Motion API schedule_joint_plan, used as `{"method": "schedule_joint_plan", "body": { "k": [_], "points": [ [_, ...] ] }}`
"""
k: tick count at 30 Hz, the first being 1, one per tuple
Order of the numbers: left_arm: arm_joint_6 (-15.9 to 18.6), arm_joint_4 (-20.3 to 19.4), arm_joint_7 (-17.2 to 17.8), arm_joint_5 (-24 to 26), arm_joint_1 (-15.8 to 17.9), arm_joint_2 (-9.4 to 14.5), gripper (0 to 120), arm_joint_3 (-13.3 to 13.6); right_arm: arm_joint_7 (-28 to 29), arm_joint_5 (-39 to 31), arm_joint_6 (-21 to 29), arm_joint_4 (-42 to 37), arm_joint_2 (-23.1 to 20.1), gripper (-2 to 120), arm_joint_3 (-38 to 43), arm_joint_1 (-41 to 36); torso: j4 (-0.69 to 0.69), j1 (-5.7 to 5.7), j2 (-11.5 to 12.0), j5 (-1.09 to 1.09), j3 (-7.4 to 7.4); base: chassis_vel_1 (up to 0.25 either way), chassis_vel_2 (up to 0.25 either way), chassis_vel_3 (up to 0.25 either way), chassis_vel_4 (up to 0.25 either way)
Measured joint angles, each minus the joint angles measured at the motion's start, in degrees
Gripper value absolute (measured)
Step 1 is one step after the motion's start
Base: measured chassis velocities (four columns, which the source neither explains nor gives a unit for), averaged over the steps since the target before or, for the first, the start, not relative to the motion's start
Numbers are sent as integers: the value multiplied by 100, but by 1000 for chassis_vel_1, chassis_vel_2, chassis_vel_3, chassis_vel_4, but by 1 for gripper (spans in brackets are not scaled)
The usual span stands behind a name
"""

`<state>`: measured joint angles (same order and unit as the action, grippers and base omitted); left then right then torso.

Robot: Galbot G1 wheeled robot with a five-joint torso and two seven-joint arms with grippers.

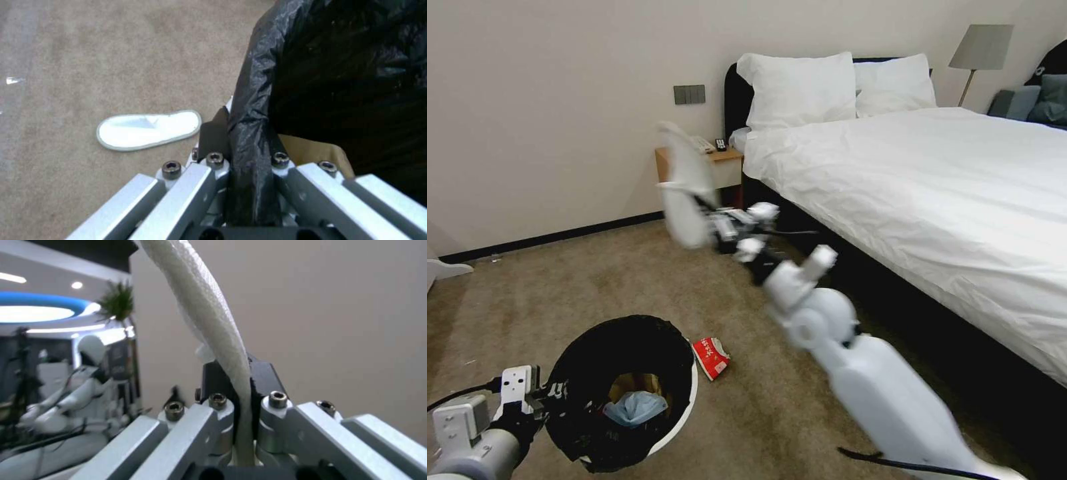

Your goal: Pick up the trash bin, then pick up the garbage from the floor and place it into the trash bin.

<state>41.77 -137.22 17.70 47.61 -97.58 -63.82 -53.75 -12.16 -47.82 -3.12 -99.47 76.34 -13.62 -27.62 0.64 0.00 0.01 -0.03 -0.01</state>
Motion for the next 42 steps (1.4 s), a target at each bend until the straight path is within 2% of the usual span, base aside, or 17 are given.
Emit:
{"method": "schedule_joint_plan", "body": {
  "k": [6, 11, 25, 42],
  "points": [
    [-3, -23, -11, -25, 3, -50, 3, 39, 3, 119, -32, 332, 330, 2, -525, 158, -1, 0, 0, 1, 0, 0, 0, 0, 0],
    [1, -42, -6, -41, 17, -59, 3, 70, 3, 184, -65, 481, 378, 2, -824, 166, -1, 0, 0, 2, 0, 0, 0, 0, 0],
    [38, -68, 44, 135, 38, 25, 3, 2, -55, 695, -258, 834, 108, 2, -1173, -334, -1, 0, -1, 3, 1, 0, 0, 0, 0],
    [39, -78, 56, 226, 63, 63, 3, -36, -74, 861, -332, 1103, 46, 2, -1335, -590, -1, 0, -1, 3, 1, 0, 0, 0, 0]
  ]
}}
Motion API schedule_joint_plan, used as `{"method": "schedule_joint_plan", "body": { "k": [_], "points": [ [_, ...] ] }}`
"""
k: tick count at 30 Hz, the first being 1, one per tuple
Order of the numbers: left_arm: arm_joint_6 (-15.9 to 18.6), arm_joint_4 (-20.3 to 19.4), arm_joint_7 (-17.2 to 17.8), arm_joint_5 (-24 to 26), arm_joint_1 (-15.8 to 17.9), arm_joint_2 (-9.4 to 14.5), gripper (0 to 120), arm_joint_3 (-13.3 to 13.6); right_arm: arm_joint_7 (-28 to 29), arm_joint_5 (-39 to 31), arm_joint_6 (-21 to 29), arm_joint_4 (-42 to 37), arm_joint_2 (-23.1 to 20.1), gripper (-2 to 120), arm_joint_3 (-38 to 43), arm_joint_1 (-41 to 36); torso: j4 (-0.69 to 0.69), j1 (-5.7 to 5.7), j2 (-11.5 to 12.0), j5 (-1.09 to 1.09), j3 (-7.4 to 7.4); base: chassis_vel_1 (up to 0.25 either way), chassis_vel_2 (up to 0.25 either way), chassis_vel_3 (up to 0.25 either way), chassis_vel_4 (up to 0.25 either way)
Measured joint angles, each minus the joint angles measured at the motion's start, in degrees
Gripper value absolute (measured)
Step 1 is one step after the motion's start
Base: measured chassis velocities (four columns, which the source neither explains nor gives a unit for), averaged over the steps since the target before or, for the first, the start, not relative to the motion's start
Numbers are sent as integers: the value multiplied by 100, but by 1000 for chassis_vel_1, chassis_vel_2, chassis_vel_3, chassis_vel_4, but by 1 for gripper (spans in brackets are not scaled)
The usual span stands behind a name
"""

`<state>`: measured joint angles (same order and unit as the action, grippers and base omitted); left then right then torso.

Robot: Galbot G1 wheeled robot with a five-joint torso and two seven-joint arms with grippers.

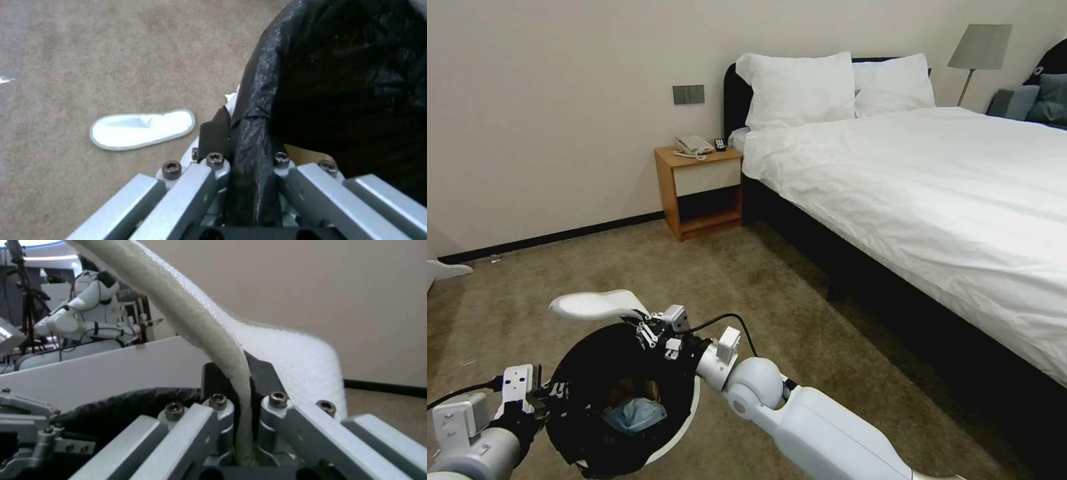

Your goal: Pick up the trash bin, then pick up the garbage from the floor and place it into the trash bin.

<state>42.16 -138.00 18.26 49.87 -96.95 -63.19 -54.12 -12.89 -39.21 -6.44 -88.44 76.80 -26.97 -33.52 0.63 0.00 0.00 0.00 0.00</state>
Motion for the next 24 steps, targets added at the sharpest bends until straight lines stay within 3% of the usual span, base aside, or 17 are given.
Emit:
{"method": "schedule_joint_plan", "body": {
  "k": [24],
  "points": [
    [-4, -3, -18, -44, -26, -26, 3, 38, 9, -142, -47, -407, 43, 2, 248, 268, 0, 0, 0, 0, 0, 0, 0, 0, 0]
  ]
}}
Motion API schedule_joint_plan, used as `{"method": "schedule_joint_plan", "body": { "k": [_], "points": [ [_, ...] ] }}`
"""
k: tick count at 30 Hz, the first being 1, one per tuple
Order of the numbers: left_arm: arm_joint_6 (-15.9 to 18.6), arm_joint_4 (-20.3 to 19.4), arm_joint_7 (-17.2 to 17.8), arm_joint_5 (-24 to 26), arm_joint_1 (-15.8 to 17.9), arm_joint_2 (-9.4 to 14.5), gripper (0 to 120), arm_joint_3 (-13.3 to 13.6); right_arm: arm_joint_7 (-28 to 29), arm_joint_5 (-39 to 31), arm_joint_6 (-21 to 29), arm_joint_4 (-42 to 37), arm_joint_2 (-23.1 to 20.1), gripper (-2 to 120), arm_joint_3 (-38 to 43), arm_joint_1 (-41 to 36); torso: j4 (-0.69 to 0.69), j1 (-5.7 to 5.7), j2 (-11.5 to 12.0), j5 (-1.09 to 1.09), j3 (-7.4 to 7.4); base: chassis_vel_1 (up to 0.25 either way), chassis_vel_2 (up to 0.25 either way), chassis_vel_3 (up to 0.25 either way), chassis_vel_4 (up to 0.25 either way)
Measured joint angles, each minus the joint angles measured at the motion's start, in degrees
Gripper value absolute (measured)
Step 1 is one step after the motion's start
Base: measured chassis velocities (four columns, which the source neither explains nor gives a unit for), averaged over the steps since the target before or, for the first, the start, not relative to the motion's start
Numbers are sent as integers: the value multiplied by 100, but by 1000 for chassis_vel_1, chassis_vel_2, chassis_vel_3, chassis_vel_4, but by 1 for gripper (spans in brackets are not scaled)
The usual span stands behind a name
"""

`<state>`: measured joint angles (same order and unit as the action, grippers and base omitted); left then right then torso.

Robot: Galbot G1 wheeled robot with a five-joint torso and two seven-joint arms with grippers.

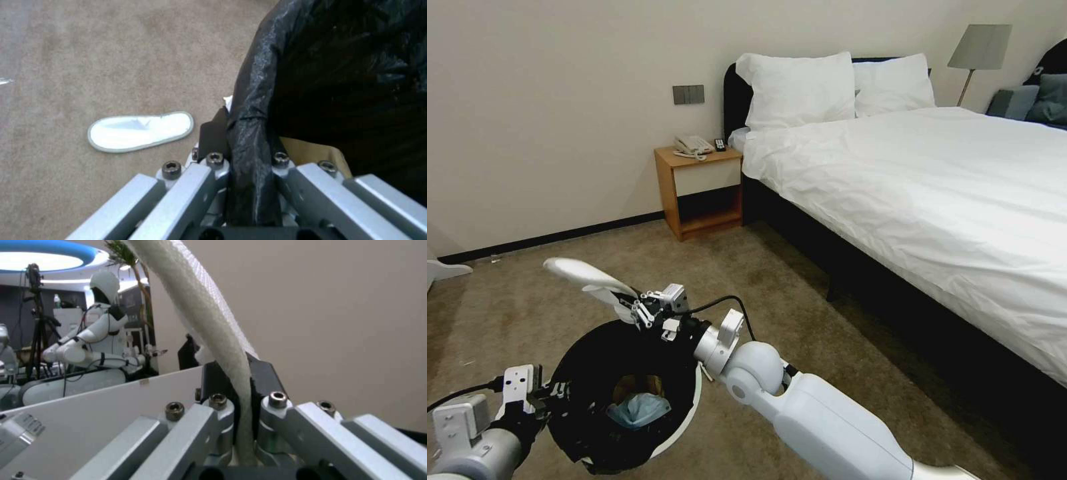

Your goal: Pick up the trash bin, then pick up the garbage from the floor and place it into the trash bin.

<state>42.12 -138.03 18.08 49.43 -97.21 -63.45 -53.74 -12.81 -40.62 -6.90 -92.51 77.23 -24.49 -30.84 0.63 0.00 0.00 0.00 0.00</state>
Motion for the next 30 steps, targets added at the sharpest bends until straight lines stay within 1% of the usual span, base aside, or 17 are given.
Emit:
{"method": "schedule_joint_plan", "body": {
  "k": [7, 11, 30],
  "points": [
    [0, 5, -1, -1, 13, 5, 3, 12, 2, -69, 3, -207, -123, 2, -22, -70, 0, 0, 0, 0, 0, 0, 0, 0, 0],
    [0, 15, 3, 5, 10, 15, 3, 3, 1, -96, 5, -354, -216, 2, -172, -191, 0, 0, 0, 0, 0, 0, 0, 0, 0],
    [-1, 18, 12, 21, -4, -1, 3, 1, -7, -194, -8, -592, -416, 2, -556, -431, 0, 0, 0, 0, 0, 0, 0, 0, 0]
  ]
}}
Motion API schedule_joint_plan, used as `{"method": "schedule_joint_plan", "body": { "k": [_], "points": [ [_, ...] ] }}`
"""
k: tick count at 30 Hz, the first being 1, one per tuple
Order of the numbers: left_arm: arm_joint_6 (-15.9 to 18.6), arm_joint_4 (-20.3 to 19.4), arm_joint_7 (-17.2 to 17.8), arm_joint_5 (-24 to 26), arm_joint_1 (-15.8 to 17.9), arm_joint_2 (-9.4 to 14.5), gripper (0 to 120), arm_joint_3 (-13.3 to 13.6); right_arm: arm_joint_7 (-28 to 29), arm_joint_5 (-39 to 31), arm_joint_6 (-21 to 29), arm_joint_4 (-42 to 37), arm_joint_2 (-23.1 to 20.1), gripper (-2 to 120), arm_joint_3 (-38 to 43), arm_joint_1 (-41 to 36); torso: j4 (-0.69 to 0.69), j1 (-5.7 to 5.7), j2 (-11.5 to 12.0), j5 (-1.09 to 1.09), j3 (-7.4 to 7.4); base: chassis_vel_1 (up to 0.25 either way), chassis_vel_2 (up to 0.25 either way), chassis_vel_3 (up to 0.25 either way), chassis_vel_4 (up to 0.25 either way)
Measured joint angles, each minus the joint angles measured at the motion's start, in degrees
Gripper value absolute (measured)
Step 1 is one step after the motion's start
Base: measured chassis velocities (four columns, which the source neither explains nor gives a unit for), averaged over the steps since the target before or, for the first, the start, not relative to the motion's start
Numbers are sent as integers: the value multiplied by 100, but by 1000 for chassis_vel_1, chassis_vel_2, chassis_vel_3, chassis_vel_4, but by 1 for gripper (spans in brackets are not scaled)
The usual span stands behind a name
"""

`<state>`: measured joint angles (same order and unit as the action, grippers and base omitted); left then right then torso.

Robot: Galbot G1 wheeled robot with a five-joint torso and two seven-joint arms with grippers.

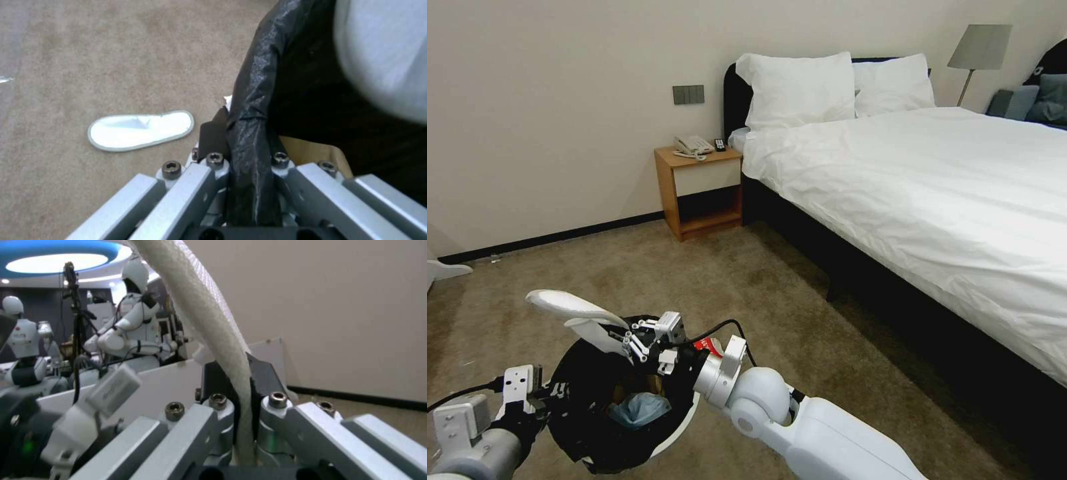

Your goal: Pick up the trash bin, then pick up the garbage from the floor and place it into the trash bin.

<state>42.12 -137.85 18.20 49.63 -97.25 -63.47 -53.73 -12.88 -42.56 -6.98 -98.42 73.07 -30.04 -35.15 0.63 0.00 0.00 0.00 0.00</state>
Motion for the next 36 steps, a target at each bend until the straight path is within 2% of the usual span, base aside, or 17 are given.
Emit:
{"method": "schedule_joint_plan", "body": {
  "k": [26, 27, 28, 33, 35, 36],
  "points": [
    [2, -86, 6, 81, -36, 0, 3, -46, 67, 159, -61, 219, -58, 2, -128, -164, 0, 0, 0, 0, 0, 0, 0, 0, 0],
    [2, -93, 20, 102, -46, -1, 3, -46, 103, 173, -59, 252, -53, 2, -131, -153, 0, 0, 0, 0, 0, 0, 0, 0, 0],
    [2, -114, 43, 142, -68, -3, 3, -48, 157, 220, -54, 319, -50, 11, -140, -131, 0, 0, 0, 0, 0, 0, 0, 0, 0],
    [2, -139, 69, 189, -119, 2, 3, -71, 239, 282, -36, 397, -67, 22, -146, -122, 0, 0, 0, 0, 0, 0, 0, 0, 0],
    [2, -147, 82, 217, -162, 13, 3, -94, 297, 292, -3, 411, -93, 35, -149, -131, 0, 0, 0, 0, 0, 0, 0, 0, 0],
    [2, -150, 82, 221, -170, 15, 3, -94, 306, 292, 6, 411, -99, 36, -152, -134, 0, 0, 0, 0, 0, 0, 0, 0, 0]
  ]
}}
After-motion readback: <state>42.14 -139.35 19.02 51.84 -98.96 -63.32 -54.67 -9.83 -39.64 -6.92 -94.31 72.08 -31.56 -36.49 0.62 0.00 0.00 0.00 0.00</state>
